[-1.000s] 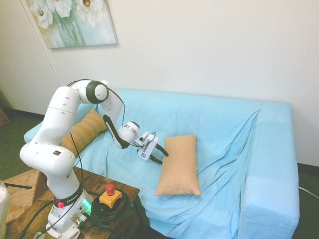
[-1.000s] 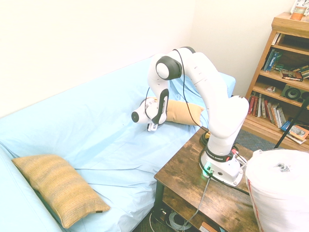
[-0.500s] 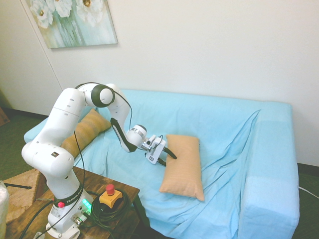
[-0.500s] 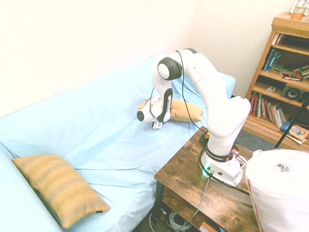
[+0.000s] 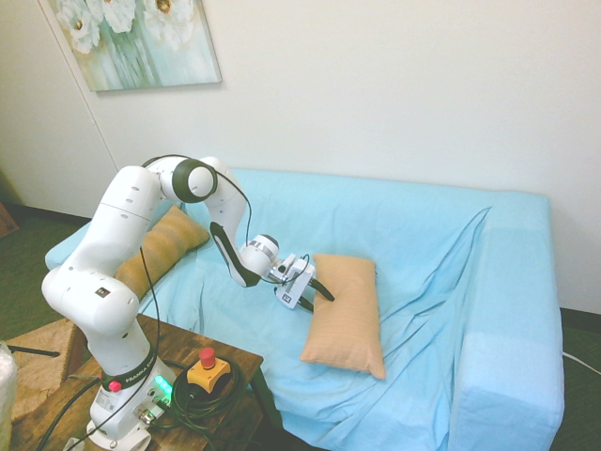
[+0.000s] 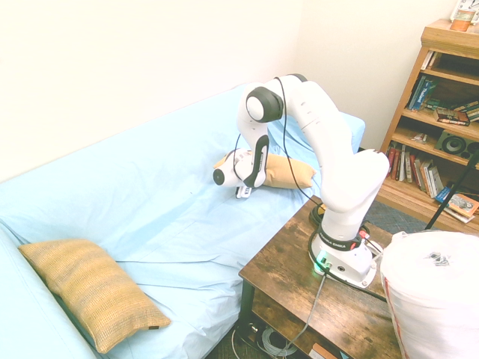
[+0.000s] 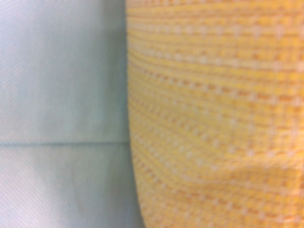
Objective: Move the pillow to side
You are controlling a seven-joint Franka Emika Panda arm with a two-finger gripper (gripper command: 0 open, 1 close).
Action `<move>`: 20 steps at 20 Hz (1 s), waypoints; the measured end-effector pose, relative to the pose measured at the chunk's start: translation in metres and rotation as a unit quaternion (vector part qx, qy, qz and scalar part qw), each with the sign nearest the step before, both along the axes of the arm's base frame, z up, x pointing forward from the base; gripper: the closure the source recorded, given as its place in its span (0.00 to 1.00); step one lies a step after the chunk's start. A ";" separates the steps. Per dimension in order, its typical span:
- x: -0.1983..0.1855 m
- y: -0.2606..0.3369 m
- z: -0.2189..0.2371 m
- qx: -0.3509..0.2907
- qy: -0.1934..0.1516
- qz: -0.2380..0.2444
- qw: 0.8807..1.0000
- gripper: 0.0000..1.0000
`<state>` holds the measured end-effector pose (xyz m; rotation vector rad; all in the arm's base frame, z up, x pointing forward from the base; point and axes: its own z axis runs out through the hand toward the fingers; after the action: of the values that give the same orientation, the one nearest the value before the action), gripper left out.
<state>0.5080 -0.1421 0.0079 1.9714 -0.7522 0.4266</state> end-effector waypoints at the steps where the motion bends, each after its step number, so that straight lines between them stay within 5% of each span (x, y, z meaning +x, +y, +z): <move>1: 0.000 0.000 0.000 0.000 -0.001 0.000 1.000 1.00; 20: -0.002 -0.045 0.041 0.032 -0.045 -0.040 0.998 1.00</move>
<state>0.5056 -0.1866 0.0485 1.9853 -0.9085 0.4495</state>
